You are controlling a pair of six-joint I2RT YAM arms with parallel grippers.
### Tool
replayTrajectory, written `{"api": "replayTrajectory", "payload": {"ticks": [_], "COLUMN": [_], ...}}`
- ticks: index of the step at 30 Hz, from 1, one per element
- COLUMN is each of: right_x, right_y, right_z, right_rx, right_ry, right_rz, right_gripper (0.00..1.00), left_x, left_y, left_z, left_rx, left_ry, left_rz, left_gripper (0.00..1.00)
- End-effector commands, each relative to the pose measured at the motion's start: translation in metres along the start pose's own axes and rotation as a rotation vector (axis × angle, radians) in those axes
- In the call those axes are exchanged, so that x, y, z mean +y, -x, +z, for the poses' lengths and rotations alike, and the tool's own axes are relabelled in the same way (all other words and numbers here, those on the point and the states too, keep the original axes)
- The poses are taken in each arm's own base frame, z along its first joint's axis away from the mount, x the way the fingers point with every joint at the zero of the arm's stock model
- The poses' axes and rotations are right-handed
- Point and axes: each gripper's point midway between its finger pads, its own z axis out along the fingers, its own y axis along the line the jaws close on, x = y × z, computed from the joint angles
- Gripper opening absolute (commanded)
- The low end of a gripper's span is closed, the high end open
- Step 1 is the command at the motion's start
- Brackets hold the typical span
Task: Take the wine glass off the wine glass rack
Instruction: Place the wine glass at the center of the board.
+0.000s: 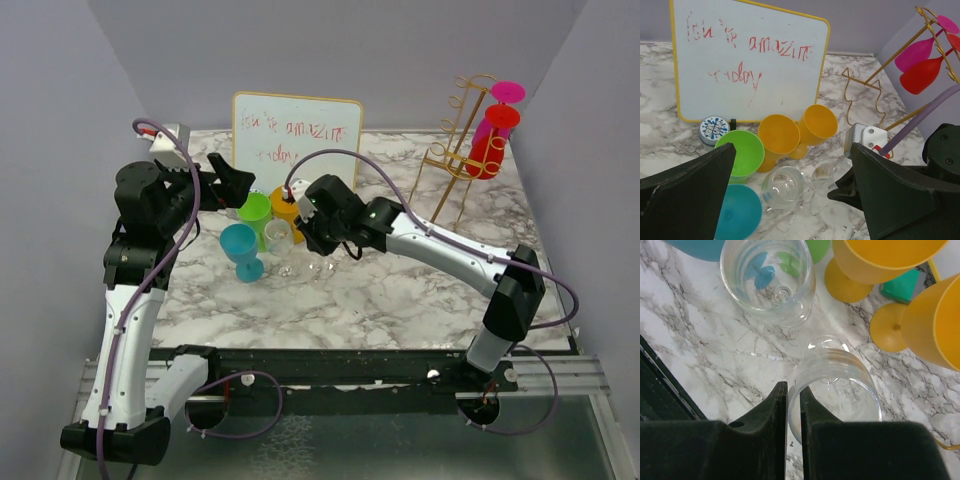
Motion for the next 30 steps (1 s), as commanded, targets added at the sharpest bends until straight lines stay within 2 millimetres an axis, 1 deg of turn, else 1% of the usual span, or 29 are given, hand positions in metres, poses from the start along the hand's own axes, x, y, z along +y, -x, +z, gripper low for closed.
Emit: {"api": "replayTrajectory", "payload": {"ticks": [1,3,7,10,11,12,13,15,19,21,24,25,27,28,29,30], "right_x": [-0.005,-0.005,-0.004,-0.003,-0.003,-0.004,-0.003,-0.003,-0.002,-0.003,-0.014,-0.02,-0.034,-0.04,-0.049,-0.06], "right_y": [0.006,0.006,0.013,0.014,0.015,0.015,0.016,0.02,0.032,0.042,0.061,0.068,0.082,0.089,0.096,0.1], "right_z": [0.002,0.003,0.006,0.008,0.009,0.009,0.009,0.008,0.0,-0.011,-0.038,-0.05,-0.077,-0.093,-0.116,-0.132], "right_rx": [0.014,0.027,0.01,0.026,0.03,0.031,0.03,0.018,-0.023,-0.057,-0.139,-0.181,-0.264,-0.311,-0.366,-0.408], "right_ry": [-0.031,-0.027,-0.02,-0.013,-0.013,-0.017,-0.013,-0.011,-0.013,-0.023,-0.088,-0.126,-0.206,-0.241,-0.294,-0.356], "right_rz": [-0.049,-0.052,-0.067,-0.074,-0.073,-0.069,-0.069,-0.07,-0.057,-0.048,-0.024,-0.014,0.005,0.016,0.034,0.057], "right_gripper": [0.13,0.17,0.18,0.18,0.2,0.31,0.35,0.4,0.44,0.45,0.51,0.53,0.61,0.64,0.67,0.71], "left_x": [0.005,0.005,0.005,0.004,0.004,0.004,0.004,0.004,0.005,0.005,0.003,0.002,-0.002,-0.004,-0.008,-0.011], "left_y": [-0.007,-0.007,-0.008,-0.009,-0.009,-0.009,-0.008,-0.008,-0.009,-0.009,-0.009,-0.01,-0.012,-0.012,-0.013,-0.014], "left_z": [-0.002,-0.002,-0.002,-0.002,-0.002,-0.002,-0.002,-0.003,-0.002,-0.002,-0.001,0.0,0.002,0.003,0.004,0.006], "left_rx": [0.017,0.019,0.024,0.027,0.027,0.028,0.026,0.024,0.028,0.028,0.033,0.034,0.039,0.042,0.043,0.047], "left_ry": [0.011,0.012,0.007,0.002,-0.001,0.0,0.001,0.005,0.004,0.003,-0.011,-0.019,-0.048,-0.066,-0.089,-0.113], "left_rz": [0.018,0.024,0.026,0.03,0.033,0.037,0.038,0.036,0.038,0.045,0.054,0.055,0.054,0.052,0.051,0.049], "left_gripper": [0.99,0.99,0.99,0.99,0.99,0.99,0.99,0.99,0.99,0.99,0.99,0.99,0.99,0.99,0.99,0.99]}}
